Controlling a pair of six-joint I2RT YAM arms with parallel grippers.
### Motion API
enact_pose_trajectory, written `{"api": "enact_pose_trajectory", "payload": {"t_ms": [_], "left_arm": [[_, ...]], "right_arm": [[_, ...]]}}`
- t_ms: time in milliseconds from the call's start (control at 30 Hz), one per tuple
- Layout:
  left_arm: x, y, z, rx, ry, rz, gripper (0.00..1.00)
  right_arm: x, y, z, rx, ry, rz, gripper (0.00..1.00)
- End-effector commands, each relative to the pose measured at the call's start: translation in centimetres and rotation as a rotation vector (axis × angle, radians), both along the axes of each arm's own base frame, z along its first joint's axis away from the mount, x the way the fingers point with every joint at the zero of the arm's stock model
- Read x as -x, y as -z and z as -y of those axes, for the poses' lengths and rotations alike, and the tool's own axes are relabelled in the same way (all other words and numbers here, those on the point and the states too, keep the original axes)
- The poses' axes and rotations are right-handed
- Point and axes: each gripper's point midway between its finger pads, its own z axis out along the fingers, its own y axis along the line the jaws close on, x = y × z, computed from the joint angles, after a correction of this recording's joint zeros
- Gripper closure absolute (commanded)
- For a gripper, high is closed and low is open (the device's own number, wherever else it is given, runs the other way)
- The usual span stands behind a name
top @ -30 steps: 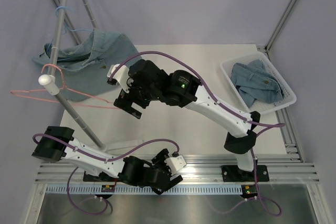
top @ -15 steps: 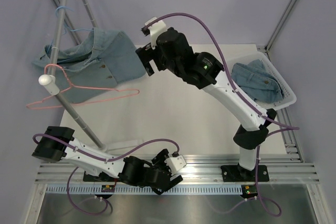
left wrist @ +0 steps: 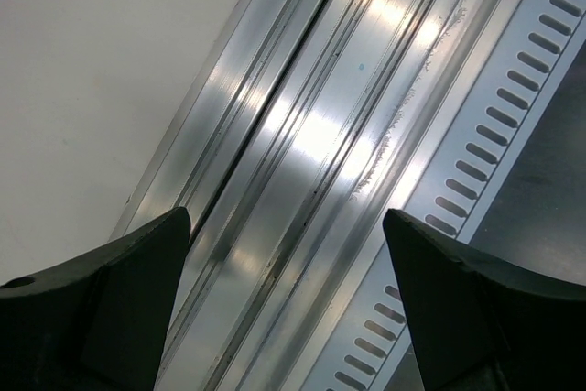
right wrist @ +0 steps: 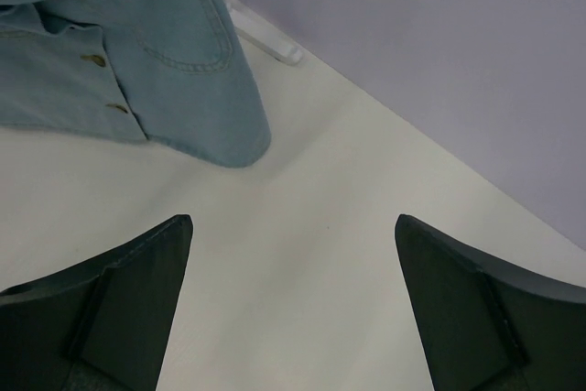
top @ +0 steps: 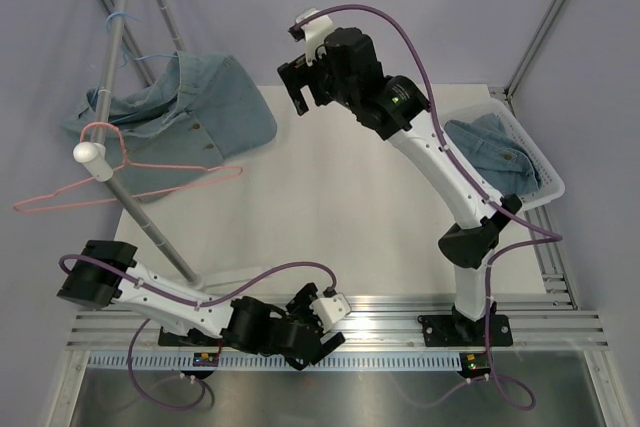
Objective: Remove the skirt from the hanger
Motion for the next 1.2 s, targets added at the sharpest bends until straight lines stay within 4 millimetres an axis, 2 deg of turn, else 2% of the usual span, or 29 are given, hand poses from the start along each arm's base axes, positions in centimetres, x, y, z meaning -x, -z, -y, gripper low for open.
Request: {"api": "enact_pose_trajectory", "payload": {"t_ms": [0, 67, 133, 167, 200, 233, 300, 333, 467, 500, 533, 600, 633, 667, 700, 733, 767, 800, 833, 867, 900, 933, 967, 1000, 1033, 1067, 1100, 1133, 1167], "left_arm": [[0.3, -1.6, 1.0, 0.082, -0.018, -0.024, 0.1], [0.5, -2.0, 1.5, 0.102, -0.007, -0.029, 0.09], [0.6, -2.0, 1.7, 0.094, 0.005, -0.022, 0.09], [0.6, -2.1, 1.8, 0.092, 0.006, -0.021, 0.09], [0.6, -2.0, 1.9, 0.085, 0.004, -0.021, 0.09], [0.6, -2.1, 1.9, 0.084, 0.0, -0.02, 0.09], [0.6, -2.2, 2.1, 0.088, -0.005, -0.024, 0.09], [0.6, -2.2, 2.2, 0.094, -0.007, -0.026, 0.09], [0.7, -1.6, 2.2, 0.069, -0.017, -0.041, 0.09], [0.5, -2.1, 2.5, 0.071, -0.038, -0.052, 0.09], [-0.4, -1.3, 1.6, 0.013, -0.079, -0.05, 0.09], [-1.3, -1.7, 1.5, -0.005, -0.155, -0.061, 0.12], [-2.4, -1.2, 0.4, -0.057, -0.201, -0.046, 0.12], [-2.9, -1.3, 0.1, -0.072, -0.228, -0.035, 0.12], [-3.7, -2.3, 0.6, -0.059, -0.258, -0.008, 0.13], [-5.0, -2.3, -0.2, -0.106, -0.289, 0.036, 0.12], [-5.3, -2.5, -0.2, -0.12, -0.291, 0.045, 0.12], [-6.1, -3.0, -0.1, -0.124, -0.309, 0.069, 0.12], [-7.3, -3.9, 0.0, -0.124, -0.343, 0.078, 0.11], [-8.2, -4.3, -0.1, -0.132, -0.355, 0.089, 0.11], [-8.8, -4.6, -0.1, -0.13, -0.371, 0.078, 0.1], [-10.5, -5.0, -0.4, -0.121, -0.421, 0.066, 0.1], [-11.3, -5.7, -0.2, -0.106, -0.432, 0.061, 0.1], [-12.1, -6.3, -0.3, -0.09, -0.451, 0.057, 0.1], [-13.3, -7.0, -0.6, -0.084, -0.487, 0.068, 0.1], [-14.0, -8.5, 0.0, -0.063, -0.49, 0.094, 0.1], [-14.9, -9.2, -0.1, -0.074, -0.514, 0.136, 0.1], [-15.4, -10.0, 0.3, -0.076, -0.517, 0.157, 0.1], [-16.0, -12.0, 1.3, -0.054, -0.514, 0.179, 0.09]], "right_arm": [[0.5, -1.6, -4.2, 0.004, -0.274, 0.109, 0.01], [1.0, -1.5, -5.8, 0.005, -0.38, 0.141, 0.01], [0.6, -0.7, -6.7, 0.038, -0.432, 0.178, 0.0], [0.5, -1.3, -7.2, 0.024, -0.449, 0.208, 0.01], [0.1, -0.5, -7.9, 0.023, -0.453, 0.199, 0.01], [0.0, -1.7, -8.1, -0.005, -0.452, 0.218, 0.01], [-0.3, -1.1, -9.2, -0.057, -0.454, 0.176, 0.01], [-0.5, -2.0, -9.5, -0.096, -0.448, 0.189, 0.01], [-1.6, -1.4, -10.6, -0.201, -0.389, 0.123, 0.0], [-2.1, -0.4, -10.9, -0.211, -0.363, 0.091, 0.01], [-2.3, -0.8, -10.5, -0.222, -0.328, 0.079, 0.01], [-3.4, -1.1, -8.7, -0.233, -0.195, 0.066, 0.01], [-4.7, -0.7, -6.3, -0.206, -0.044, 0.066, 0.01], [-5.0, -0.7, -5.0, -0.207, 0.035, 0.061, 0.01], [-4.8, -1.7, -2.8, -0.217, 0.109, 0.062, 0.0], [-4.0, -3.3, 0.2, -0.227, 0.214, 0.067, 0.01], [-3.5, -3.7, 1.9, -0.217, 0.259, 0.064, 0.01], [-3.4, -2.9, 3.7, -0.188, 0.315, 0.046, 0.01], [-2.9, -2.7, 6.6, -0.146, 0.405, 0.03, 0.01], [-1.8, -3.9, 9.1, -0.182, 0.465, 0.017, 0.01], [-1.3, -3.9, 11.1, -0.182, 0.514, -0.001, 0.0], [-0.6, -3.0, 14.5, -0.133, 0.601, -0.04, 0.0], [1.0, -4.2, 16.9, -0.175, 0.649, -0.041, 0.0], [1.5, -2.7, 18.3, -0.133, 0.685, -0.072, 0.01], [2.3, -2.4, 20.5, -0.106, 0.743, -0.076, 0.01], [4.1, -3.5, 22.2, -0.142, 0.769, -0.059, 0.01], [4.6, -1.6, 23.0, -0.098, 0.791, -0.087, 0.01], [5.3, -1.4, 23.9, -0.104, 0.81, -0.088, 0.0], [6.6, -1.9, 25.3, -0.16, 0.834, -0.086, 0.01]]}}
